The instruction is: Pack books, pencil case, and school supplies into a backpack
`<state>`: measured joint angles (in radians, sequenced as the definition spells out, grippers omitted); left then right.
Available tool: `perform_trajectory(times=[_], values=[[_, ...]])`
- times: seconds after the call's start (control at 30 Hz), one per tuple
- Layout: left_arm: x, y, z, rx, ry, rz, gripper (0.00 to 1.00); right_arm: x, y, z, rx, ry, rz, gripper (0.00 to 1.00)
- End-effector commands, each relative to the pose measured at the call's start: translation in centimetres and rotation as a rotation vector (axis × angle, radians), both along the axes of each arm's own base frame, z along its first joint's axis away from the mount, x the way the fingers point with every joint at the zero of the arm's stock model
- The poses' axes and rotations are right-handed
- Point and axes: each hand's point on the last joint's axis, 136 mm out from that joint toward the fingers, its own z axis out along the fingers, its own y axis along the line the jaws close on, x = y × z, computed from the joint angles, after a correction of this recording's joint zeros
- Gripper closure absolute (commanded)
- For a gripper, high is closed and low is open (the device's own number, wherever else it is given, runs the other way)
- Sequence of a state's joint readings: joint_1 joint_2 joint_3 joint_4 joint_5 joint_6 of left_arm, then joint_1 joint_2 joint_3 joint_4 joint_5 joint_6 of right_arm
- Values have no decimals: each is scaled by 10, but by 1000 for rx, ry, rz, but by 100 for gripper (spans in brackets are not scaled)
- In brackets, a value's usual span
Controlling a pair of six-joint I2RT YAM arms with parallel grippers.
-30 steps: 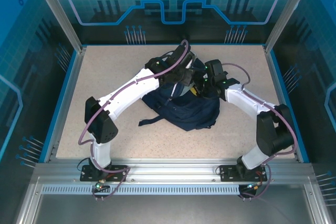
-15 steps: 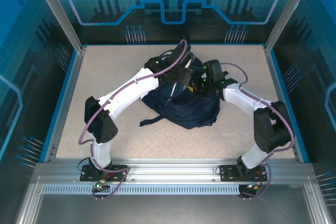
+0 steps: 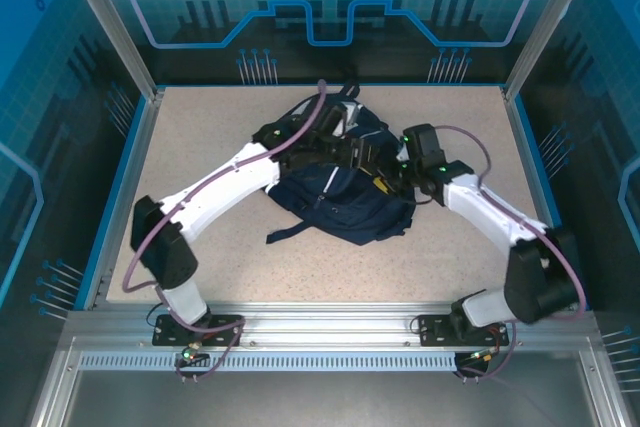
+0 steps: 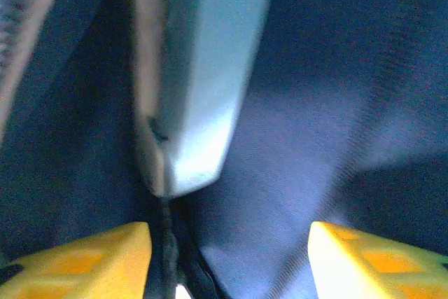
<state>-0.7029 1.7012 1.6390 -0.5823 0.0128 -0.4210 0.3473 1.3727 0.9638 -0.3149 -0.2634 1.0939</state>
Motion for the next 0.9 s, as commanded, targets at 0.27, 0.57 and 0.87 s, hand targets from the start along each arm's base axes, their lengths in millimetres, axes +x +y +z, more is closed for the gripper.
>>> perform_trajectory(times=[0.27, 0.57, 0.87], values=[[-38, 83, -44, -66, 52, 141, 17, -54, -94, 22, -334, -100, -89, 12], [-76, 97, -91, -78, -2, 45, 12, -36, -60, 38, -263, -168, 45, 9], [-85, 70, -111, -117, 22, -142, 31, -38, -37, 33, -241, -168, 114, 9]])
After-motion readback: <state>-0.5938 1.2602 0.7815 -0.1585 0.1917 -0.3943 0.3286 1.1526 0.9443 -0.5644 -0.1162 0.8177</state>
